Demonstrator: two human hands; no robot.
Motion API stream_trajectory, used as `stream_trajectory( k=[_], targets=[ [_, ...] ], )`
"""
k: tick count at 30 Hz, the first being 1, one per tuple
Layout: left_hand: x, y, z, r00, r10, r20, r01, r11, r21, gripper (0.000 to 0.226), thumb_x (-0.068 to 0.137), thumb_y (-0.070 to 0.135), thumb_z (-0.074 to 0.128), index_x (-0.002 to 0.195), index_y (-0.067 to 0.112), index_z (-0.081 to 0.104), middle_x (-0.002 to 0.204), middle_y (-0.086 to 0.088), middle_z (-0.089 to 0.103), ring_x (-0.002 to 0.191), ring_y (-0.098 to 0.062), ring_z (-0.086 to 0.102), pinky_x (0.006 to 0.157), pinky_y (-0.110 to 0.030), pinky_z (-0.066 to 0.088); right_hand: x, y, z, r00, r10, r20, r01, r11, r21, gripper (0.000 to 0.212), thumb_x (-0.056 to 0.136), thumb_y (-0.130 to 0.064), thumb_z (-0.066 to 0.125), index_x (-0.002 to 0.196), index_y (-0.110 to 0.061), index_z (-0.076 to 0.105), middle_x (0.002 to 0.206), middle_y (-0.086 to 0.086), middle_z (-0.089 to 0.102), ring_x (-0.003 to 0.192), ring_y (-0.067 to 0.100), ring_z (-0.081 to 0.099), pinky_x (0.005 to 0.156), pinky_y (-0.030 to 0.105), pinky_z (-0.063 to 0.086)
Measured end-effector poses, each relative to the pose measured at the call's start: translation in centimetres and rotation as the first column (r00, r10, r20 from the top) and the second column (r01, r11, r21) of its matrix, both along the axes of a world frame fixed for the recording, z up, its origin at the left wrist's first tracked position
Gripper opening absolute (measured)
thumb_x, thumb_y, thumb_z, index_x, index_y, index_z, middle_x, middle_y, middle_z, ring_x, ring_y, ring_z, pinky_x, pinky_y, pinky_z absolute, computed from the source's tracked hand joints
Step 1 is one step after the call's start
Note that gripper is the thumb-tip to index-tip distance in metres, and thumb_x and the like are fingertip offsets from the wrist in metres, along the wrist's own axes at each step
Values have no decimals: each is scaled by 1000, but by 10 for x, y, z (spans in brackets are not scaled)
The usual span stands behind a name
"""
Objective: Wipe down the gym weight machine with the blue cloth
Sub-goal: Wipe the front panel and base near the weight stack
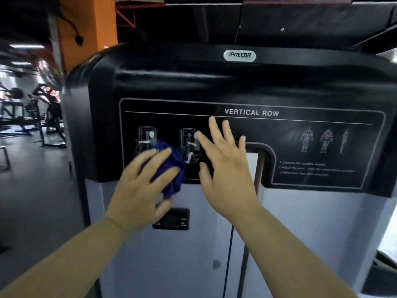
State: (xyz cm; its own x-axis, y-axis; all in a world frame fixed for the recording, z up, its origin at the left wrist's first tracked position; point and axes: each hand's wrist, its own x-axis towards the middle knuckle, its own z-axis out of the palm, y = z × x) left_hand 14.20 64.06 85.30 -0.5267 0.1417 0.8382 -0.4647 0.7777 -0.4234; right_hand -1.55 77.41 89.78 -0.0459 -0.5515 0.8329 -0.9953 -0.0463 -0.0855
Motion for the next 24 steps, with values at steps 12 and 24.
stream_trajectory(
  k=[12, 24],
  targets=[
    [45, -18, -16, 968, 164, -190, -148, 984, 97, 46, 90, 17, 48, 136, 21, 51, 148, -22, 41, 133, -40, 40, 101, -53, 38, 38, -27, -67, 988, 60, 139, -63, 998, 15, 74, 88, -6, 54, 155, -23, 26, 162, -14, -5, 149, 7, -13, 120, 32, -14],
    [50, -14, -44, 970, 18, -244, 16, 990, 138, 29, 104, 8, 40, 129, 13, 55, 136, -18, 45, 120, -40, 49, 115, -32, 30, 33, -29, -112, 993, 59, 99, -62, 997, 35, 79, 86, -3, 58, 155, -22, 24, 164, -13, -5, 151, 17, -9, 121, 35, -13]
  ],
)
